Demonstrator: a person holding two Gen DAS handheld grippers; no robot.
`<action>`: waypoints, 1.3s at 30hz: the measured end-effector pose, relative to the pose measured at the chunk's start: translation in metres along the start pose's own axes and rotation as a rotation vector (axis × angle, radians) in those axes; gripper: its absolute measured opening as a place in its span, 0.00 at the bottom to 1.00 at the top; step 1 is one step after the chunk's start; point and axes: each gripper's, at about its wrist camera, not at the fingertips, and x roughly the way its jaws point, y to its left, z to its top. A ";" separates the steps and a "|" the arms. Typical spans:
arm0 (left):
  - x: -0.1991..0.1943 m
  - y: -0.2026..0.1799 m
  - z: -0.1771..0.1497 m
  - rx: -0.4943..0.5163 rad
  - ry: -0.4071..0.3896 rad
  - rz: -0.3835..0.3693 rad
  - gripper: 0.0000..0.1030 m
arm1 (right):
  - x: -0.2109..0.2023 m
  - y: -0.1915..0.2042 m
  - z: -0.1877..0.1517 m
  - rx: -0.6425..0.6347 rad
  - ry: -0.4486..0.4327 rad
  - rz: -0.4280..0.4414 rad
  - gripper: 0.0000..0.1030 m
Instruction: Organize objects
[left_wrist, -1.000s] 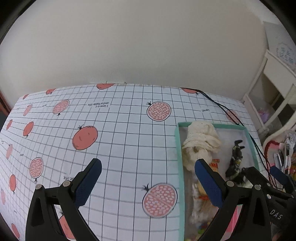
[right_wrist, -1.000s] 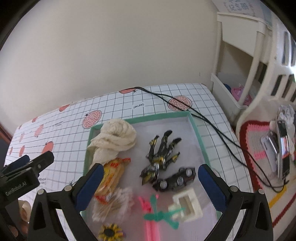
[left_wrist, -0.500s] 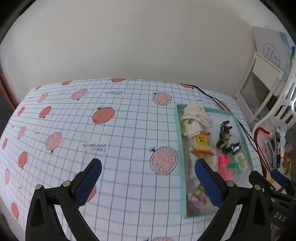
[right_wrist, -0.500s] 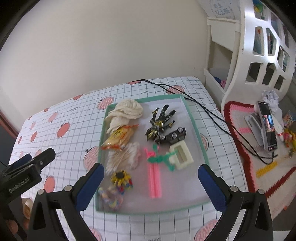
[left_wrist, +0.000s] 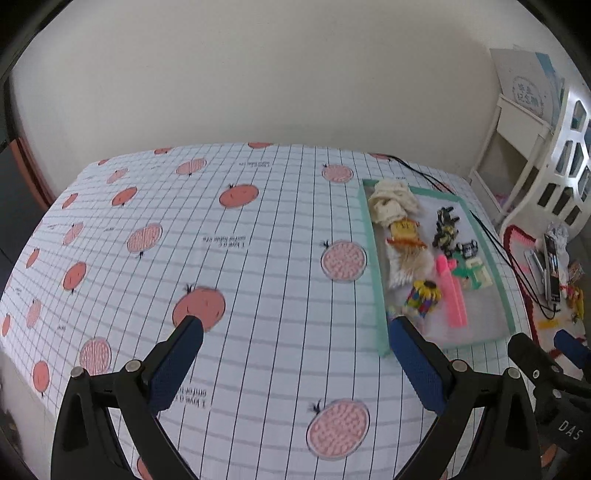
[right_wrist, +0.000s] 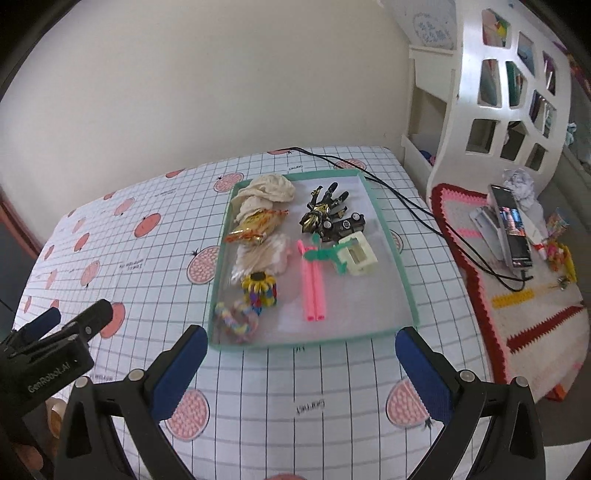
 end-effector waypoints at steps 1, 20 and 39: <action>-0.001 0.000 -0.004 0.004 0.006 0.003 0.98 | -0.003 0.001 -0.003 -0.001 0.000 0.000 1.00; -0.001 0.015 -0.079 0.018 0.082 0.008 0.98 | -0.019 0.003 -0.069 -0.017 -0.001 0.012 1.00; 0.047 0.029 -0.120 0.020 0.178 0.031 0.98 | 0.031 0.002 -0.114 -0.024 0.097 0.003 1.00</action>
